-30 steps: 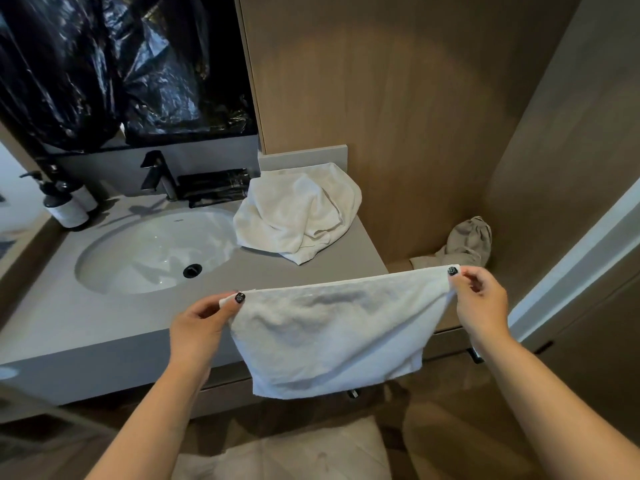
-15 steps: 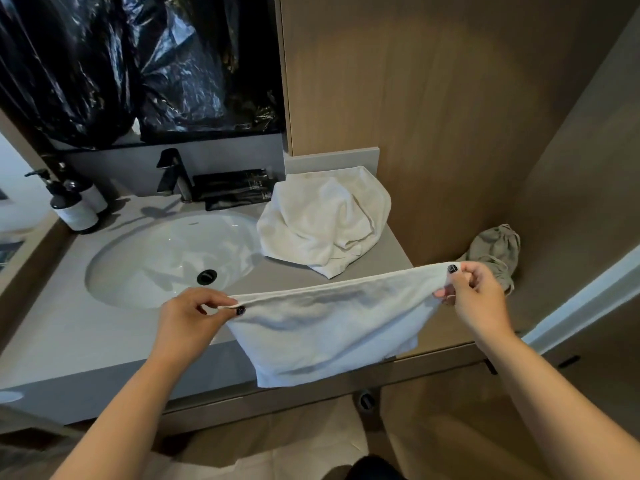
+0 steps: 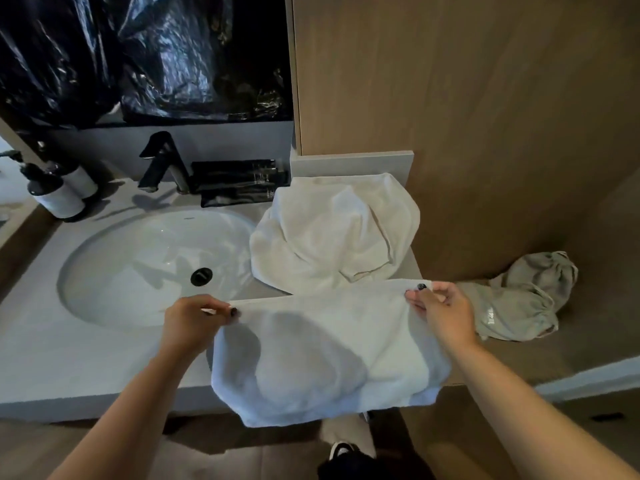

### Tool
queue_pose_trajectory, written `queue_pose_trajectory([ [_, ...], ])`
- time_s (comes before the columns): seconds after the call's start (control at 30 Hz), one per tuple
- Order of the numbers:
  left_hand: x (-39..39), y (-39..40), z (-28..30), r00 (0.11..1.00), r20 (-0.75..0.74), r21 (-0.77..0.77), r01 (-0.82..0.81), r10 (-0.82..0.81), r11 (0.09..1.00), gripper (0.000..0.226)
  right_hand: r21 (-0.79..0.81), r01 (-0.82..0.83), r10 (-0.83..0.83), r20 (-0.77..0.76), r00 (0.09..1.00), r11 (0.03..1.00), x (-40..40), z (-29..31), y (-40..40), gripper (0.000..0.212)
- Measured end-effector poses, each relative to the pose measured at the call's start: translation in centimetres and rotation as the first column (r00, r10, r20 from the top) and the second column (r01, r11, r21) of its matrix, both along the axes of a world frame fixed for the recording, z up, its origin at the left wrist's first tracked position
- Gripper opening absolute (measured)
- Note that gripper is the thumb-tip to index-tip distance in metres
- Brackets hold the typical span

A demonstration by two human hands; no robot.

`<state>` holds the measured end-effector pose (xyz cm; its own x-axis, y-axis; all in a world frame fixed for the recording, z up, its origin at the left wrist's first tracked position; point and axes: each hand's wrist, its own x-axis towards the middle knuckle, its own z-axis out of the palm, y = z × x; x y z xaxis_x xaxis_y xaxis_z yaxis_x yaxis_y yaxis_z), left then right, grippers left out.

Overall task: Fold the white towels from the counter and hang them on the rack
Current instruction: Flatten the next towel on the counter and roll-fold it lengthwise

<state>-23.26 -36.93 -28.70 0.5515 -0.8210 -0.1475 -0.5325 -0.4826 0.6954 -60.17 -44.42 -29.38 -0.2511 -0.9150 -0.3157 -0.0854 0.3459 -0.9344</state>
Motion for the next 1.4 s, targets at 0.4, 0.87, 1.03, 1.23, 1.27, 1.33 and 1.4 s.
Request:
queue_pose_trajectory([
  [0.4,-7.9,-2.5,-4.5,0.72,0.534,0.019,0.514,-0.443,0.858,0.032,0.035,0.062,-0.054,-0.198,0.979,0.997,2.1,-2.8,-3.3,0.026],
  [0.87,-4.0,-6.6,-4.0,0.57,0.641,-0.127,0.739,-0.514,0.661,0.052,-0.137,0.075,-0.089,-0.098,0.991,0.988,1.9,0.6,-4.3,0.016],
  [1.03,-2.4,-13.2,0.3,0.476,0.753,-0.126,0.783,-0.455,0.609,0.063,-0.166,0.162,-0.165,-0.006,0.986,0.973,3.1,3.6,-8.9,0.003],
  [1.23,-3.1,-17.3,0.3,0.645,0.719,-0.1,0.463,-0.258,0.88,0.031,-0.113,0.116,-0.125,-0.074,0.989,0.987,5.8,3.6,-13.1,0.042],
  [1.27,-4.0,-16.6,-0.2,0.697,0.677,-0.127,0.43,-0.238,0.894,0.033,-0.129,0.043,-0.061,-0.14,0.988,0.991,6.3,3.2,-12.4,0.053],
  [1.33,-6.1,-14.0,-1.5,0.729,0.623,-0.174,0.482,-0.283,0.858,0.046,-0.244,-0.218,0.134,-0.318,0.938,0.945,7.6,2.3,-9.8,0.058],
  [1.4,-8.1,-11.4,-3.2,0.69,0.595,-0.117,0.581,-0.412,0.805,0.057,-0.332,-0.519,0.254,-0.592,0.765,0.787,9.2,1.1,-7.3,0.055],
])
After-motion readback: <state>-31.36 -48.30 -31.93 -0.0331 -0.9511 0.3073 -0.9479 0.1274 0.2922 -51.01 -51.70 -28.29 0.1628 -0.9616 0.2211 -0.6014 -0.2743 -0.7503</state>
